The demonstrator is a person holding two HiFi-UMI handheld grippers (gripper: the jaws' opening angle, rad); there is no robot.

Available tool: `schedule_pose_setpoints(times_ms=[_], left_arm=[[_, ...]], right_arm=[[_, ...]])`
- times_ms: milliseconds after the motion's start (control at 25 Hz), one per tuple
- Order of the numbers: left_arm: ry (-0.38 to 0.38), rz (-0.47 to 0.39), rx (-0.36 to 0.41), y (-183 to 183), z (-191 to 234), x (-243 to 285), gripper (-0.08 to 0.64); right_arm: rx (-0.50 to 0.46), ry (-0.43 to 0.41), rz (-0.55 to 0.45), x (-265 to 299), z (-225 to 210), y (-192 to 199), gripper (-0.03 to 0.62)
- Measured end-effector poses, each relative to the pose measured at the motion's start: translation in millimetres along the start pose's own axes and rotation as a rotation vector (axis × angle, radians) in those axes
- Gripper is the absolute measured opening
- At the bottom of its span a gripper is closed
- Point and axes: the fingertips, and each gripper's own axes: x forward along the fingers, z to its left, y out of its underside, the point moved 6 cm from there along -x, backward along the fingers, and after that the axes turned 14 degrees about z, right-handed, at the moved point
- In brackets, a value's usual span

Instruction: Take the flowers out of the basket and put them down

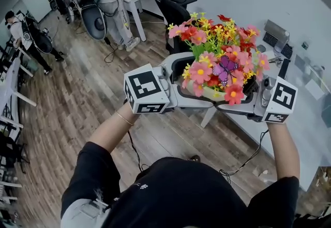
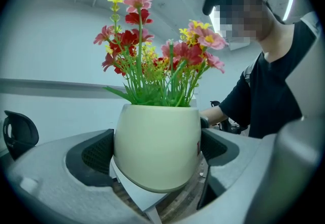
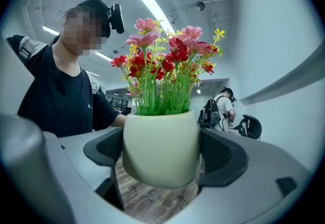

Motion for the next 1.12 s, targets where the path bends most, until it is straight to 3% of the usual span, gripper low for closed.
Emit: schedule_pose_setpoints(times_ms=[200, 760, 1120], left_arm=[[0.058, -0.013, 0.005, 1, 17, 7, 0.52], [0.333, -0.042, 0.1, -9, 35, 37, 0.52], [0.436, -0.063, 0.129, -6, 37, 51, 0.52]], right_arm=[[0.02, 0.051, 0.022, 0, -12, 0, 0.461], [0.109, 0.329, 0.049, -20, -3, 4, 0.46], [0.148, 0.432, 0.057, -25, 3, 11, 0.462]])
